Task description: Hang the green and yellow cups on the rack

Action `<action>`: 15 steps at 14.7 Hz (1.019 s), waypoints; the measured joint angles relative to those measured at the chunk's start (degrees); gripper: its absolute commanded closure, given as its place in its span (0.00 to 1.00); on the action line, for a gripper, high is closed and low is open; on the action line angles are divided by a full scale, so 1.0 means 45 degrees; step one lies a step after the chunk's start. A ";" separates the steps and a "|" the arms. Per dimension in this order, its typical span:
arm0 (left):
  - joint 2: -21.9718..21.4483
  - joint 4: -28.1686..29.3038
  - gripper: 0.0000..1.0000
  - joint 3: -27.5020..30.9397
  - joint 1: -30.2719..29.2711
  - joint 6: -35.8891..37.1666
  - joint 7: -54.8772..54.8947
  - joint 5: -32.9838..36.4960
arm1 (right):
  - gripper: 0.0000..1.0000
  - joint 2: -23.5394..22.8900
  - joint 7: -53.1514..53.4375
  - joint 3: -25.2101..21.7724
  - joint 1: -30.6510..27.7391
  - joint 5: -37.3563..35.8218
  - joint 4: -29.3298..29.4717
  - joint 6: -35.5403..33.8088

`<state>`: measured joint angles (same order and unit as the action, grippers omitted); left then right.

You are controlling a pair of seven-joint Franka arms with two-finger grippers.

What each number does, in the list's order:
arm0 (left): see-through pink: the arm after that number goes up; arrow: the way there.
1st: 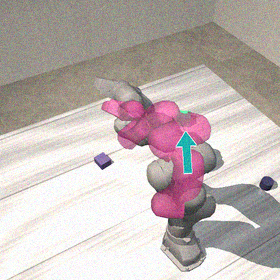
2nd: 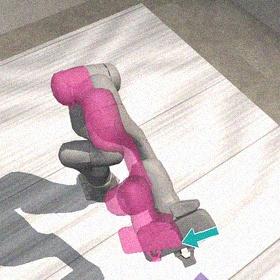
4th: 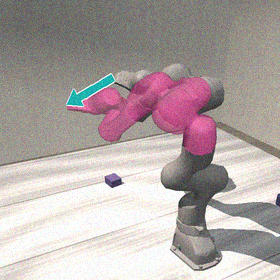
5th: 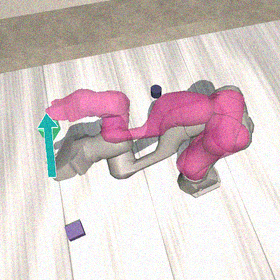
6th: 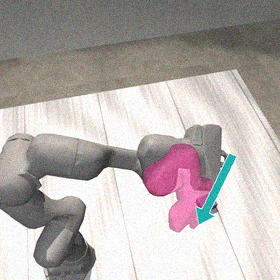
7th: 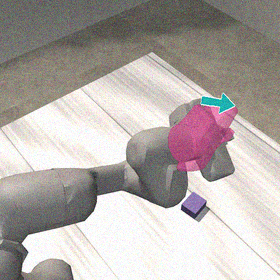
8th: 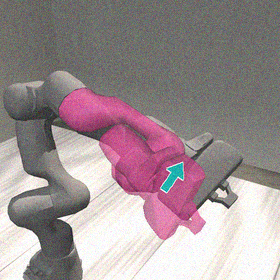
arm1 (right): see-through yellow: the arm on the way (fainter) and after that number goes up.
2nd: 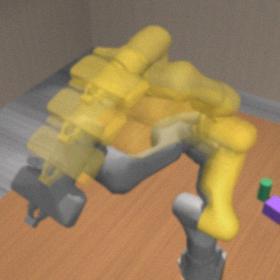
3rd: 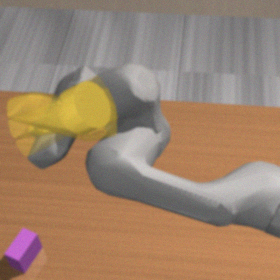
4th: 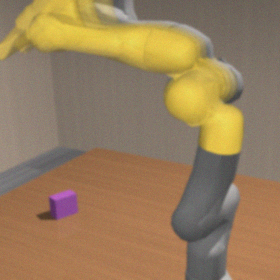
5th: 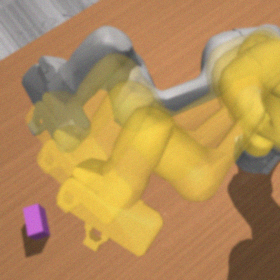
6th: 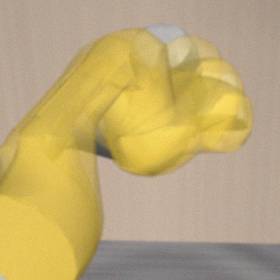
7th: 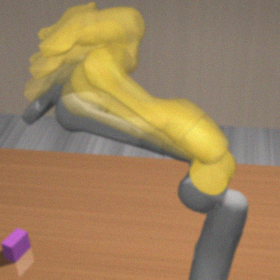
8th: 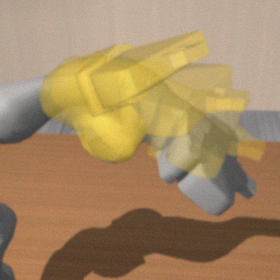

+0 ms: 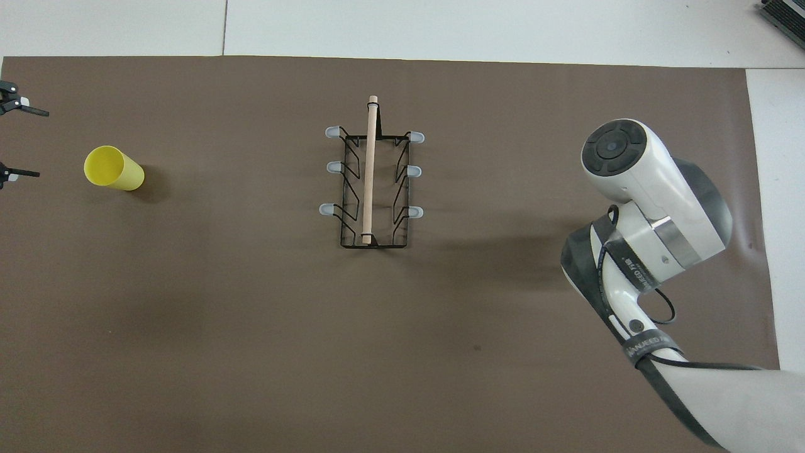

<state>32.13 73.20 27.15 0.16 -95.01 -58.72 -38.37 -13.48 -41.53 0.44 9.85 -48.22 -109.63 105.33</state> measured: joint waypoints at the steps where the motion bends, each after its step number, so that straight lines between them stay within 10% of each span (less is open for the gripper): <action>1: 0.0295 -0.0055 0.00 0.0014 -0.0221 -0.0058 -0.0189 -0.0310 | 0.00 -0.0061 -0.0062 0.0008 0.0027 -0.0657 -0.0388 0.0311; 15: 0.2244 0.0981 0.00 0.0137 -0.0629 -0.1661 -0.1038 -0.2799 | 0.00 -0.2253 0.0864 -0.0018 0.0073 -0.5744 -0.1426 0.1583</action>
<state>42.22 77.62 27.77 -2.67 -102.49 -63.39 -50.96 -23.62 -37.65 0.36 10.18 -74.07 -116.05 112.46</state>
